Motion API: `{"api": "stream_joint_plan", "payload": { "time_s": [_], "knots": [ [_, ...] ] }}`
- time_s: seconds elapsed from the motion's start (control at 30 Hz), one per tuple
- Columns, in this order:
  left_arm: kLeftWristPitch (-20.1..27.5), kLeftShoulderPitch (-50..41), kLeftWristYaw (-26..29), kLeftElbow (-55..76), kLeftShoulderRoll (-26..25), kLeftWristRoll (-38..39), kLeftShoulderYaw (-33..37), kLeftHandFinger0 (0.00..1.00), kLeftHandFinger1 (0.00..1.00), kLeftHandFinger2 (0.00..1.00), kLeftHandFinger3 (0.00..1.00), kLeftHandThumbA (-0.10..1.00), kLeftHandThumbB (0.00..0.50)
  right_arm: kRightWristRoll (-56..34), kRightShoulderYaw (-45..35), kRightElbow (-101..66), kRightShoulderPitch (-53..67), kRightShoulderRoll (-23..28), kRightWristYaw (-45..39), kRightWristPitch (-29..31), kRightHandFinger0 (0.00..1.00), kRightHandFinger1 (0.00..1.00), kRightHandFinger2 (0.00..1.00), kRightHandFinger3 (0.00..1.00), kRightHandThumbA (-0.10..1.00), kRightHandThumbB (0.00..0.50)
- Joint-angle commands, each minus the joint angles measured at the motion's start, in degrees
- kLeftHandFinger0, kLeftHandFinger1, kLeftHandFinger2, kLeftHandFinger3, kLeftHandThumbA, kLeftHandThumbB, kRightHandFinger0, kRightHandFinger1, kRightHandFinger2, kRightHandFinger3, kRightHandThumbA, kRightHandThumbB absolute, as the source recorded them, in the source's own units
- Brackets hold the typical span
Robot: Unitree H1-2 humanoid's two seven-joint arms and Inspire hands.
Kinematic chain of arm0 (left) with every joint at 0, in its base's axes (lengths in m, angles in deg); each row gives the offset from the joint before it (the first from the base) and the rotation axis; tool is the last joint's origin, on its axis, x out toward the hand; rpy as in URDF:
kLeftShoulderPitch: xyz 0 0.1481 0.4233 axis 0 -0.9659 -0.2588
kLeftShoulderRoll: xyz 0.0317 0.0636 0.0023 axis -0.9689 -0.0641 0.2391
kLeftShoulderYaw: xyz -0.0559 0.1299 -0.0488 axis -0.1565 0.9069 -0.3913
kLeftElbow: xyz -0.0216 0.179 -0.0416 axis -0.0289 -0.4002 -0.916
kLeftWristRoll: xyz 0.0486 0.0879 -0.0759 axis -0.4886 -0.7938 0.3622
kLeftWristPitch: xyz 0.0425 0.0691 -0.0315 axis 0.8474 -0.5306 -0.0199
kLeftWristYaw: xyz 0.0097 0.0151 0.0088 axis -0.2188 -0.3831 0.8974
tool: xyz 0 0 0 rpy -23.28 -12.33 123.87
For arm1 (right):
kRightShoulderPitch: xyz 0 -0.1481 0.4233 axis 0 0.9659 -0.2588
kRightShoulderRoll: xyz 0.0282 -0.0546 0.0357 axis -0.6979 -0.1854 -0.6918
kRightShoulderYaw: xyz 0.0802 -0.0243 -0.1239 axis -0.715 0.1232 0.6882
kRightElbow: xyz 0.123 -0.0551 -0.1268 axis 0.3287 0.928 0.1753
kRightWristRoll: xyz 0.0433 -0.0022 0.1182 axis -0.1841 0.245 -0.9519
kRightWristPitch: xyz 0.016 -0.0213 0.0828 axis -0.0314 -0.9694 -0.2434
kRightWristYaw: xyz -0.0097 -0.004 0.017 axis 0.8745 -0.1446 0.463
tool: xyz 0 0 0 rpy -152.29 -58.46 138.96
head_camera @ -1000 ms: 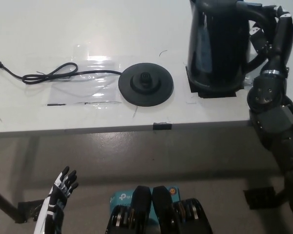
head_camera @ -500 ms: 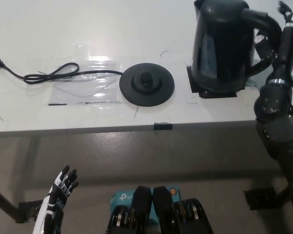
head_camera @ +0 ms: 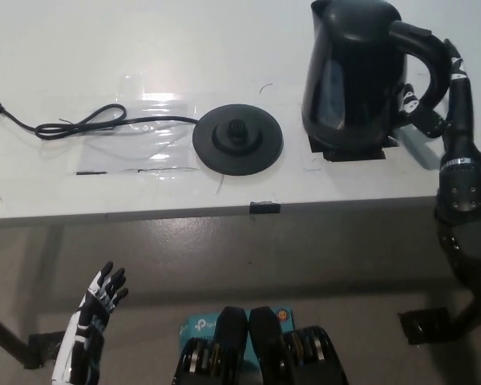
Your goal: Use the right hand to grab the handle of the kettle from the base and place it on the right side
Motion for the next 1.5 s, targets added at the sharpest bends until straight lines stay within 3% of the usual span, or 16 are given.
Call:
{"api": "stream_joint_plan", "payload": {
  "time_s": [0.0,0.2,0.3,0.47,0.77,0.97,1.07,1.17,1.27,1.37,1.47],
  "knots": [
    [2.1,0.2,-0.7,0.5,-0.9,0.6,-0.5,1.00,1.00,1.00,1.00,1.00,0.500,-3.1,-0.8,-5.3,0.3,0.9,-6.8,3.3,1.00,1.00,1.00,1.00,0.79,0.500],
    [2.1,0.7,-0.8,0.2,-0.9,0.8,-0.5,1.00,1.00,1.00,1.00,1.00,0.500,-5.7,-4.3,-13.8,3.9,0.4,-7.1,3.3,1.00,1.00,1.00,1.00,1.00,0.500],
    [2.1,0.5,-0.8,0.1,-0.9,1.0,-0.6,1.00,1.00,1.00,1.00,1.00,0.500,-4.5,-5.4,-19.0,5.4,-0.3,-4.6,3.3,1.00,1.00,1.00,1.00,1.00,0.460],
    [2.1,0.4,-0.7,-0.1,-0.7,0.7,-0.8,1.00,1.00,1.00,1.00,1.00,0.500,-0.5,-6.5,-23.0,7.0,-1.0,-0.2,3.3,1.00,1.00,1.00,1.00,1.00,0.499],
    [2.1,0.6,-1.3,0.1,-0.8,1.3,-1.0,1.00,1.00,1.00,1.00,1.00,0.500,-0.4,-9.3,-30.6,11.8,-1.3,1.9,3.3,1.00,1.00,1.00,1.00,0.98,0.490],
    [2.1,3.3,-0.6,-0.8,-0.9,0.0,-0.7,1.00,1.00,1.00,1.00,1.00,0.500,6.9,-12.6,-59.6,22.5,-6.1,5.3,0.3,1.00,1.00,1.00,1.00,1.00,0.500],
    [2.1,4.9,-0.7,-1.5,-1.2,-0.4,-0.5,1.00,1.00,1.00,1.00,1.00,0.500,10.3,-8.7,-73.4,30.6,-8.7,0.9,1.7,1.00,1.00,1.00,1.00,1.00,0.453],
    [2.1,6.0,-0.8,-2.0,-1.2,-0.8,-0.1,1.00,1.00,1.00,1.00,1.00,0.494,16.9,-0.4,-73.1,37.5,-7.5,3.6,3.3,1.00,1.00,1.00,1.00,1.00,0.352],
    [2.1,5.6,-0.8,-1.3,-1.3,-1.3,0.6,1.00,1.00,1.00,1.00,1.00,0.500,18.6,3.4,-68.4,41.0,-7.1,4.1,3.3,1.00,1.00,1.00,1.00,1.00,0.359],
    [2.1,6.0,-0.7,-1.0,-1.3,-1.5,0.8,1.00,1.00,1.00,1.00,1.00,0.500,12.8,6.8,-62.0,42.8,-6.7,3.0,3.3,1.00,1.00,1.00,1.00,1.00,0.309],
    [1.9,6.3,0.0,-0.5,-1.4,-2.1,0.7,1.00,1.00,1.00,1.00,1.00,0.500,9.4,8.4,-57.8,43.1,-6.8,2.4,3.3,1.00,1.00,1.00,1.00,1.00,0.304]
  ]
}}
